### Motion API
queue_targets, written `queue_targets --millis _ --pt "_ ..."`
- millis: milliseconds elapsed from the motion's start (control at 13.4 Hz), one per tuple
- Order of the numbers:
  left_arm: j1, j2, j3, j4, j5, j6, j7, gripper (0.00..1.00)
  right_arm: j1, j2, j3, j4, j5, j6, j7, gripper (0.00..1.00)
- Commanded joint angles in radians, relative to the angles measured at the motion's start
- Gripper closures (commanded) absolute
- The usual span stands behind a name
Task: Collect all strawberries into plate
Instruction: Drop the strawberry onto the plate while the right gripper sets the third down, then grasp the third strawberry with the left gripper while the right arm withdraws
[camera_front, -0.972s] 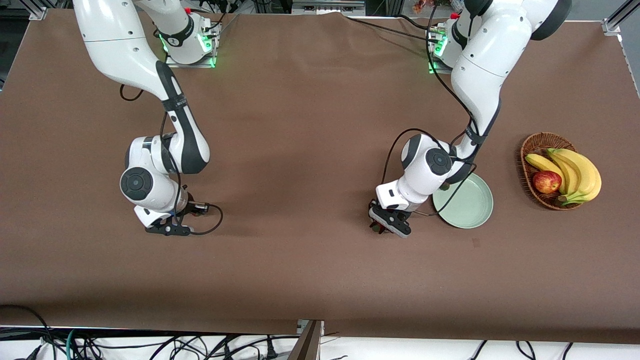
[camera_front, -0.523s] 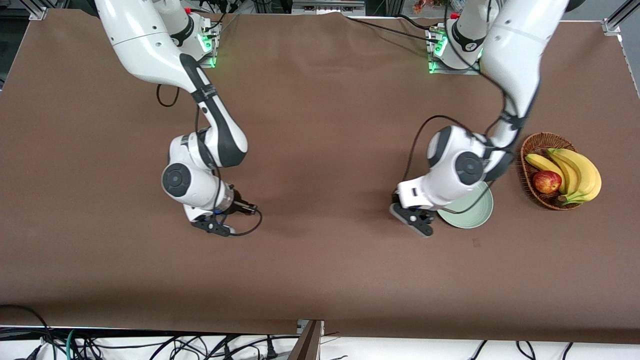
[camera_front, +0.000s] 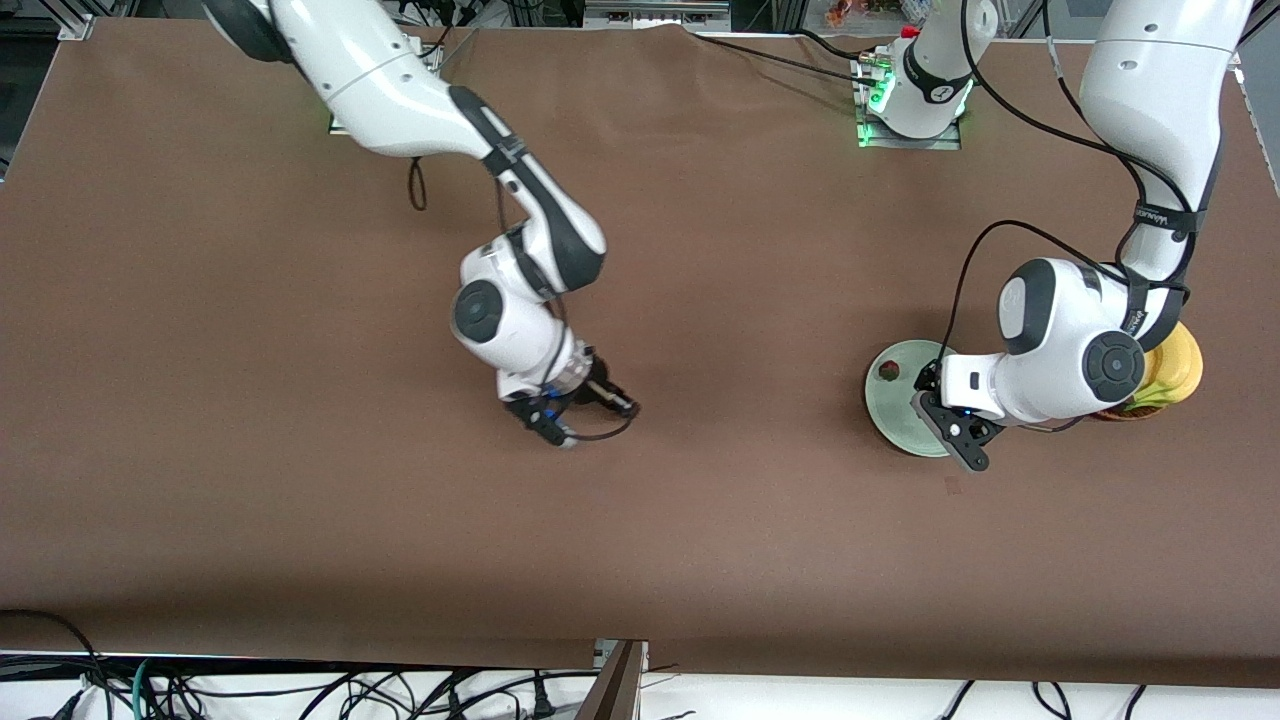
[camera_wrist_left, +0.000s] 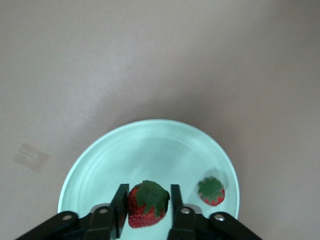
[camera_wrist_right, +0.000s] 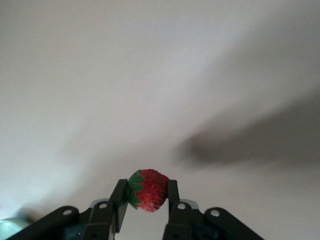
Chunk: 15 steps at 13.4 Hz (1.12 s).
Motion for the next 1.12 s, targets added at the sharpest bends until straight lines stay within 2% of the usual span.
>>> queue_targets --millis 0,75,224,374,523,673,897,1046 --pt "0.006 -0.046 -0.015 -0.012 0.011 -0.015 0.015 0.00 0.107 0.106 -0.001 0.115 0.022 0.145 0.167 0.64" --pt "0.011 -0.059 -0.015 -0.001 0.011 -0.053 0.010 0.00 0.132 0.117 -0.003 0.117 0.022 0.195 0.187 0.52" --pt "0.011 -0.092 -0.018 0.003 0.011 -0.090 -0.019 0.00 0.132 0.111 -0.003 0.113 0.023 0.214 0.185 0.17" --pt "0.011 -0.118 -0.023 0.005 0.009 -0.104 -0.084 0.00 0.105 0.096 -0.007 0.114 0.016 0.191 0.177 0.01" --pt "0.003 -0.128 -0.026 0.037 -0.003 -0.159 -0.167 0.00 0.050 0.059 -0.012 0.119 -0.015 0.053 0.162 0.01" --pt "-0.013 -0.128 -0.053 0.054 -0.003 -0.191 -0.277 0.00 -0.030 0.001 -0.009 0.117 -0.111 -0.114 0.119 0.01" --pt "-0.047 -0.115 -0.106 0.055 0.008 -0.177 -0.492 0.00 -0.118 -0.103 -0.021 0.106 -0.128 -0.367 -0.085 0.00" --pt "-0.121 -0.094 -0.104 0.054 0.011 -0.130 -0.620 0.00 -0.133 -0.201 -0.094 0.061 -0.130 -0.522 -0.232 0.00"
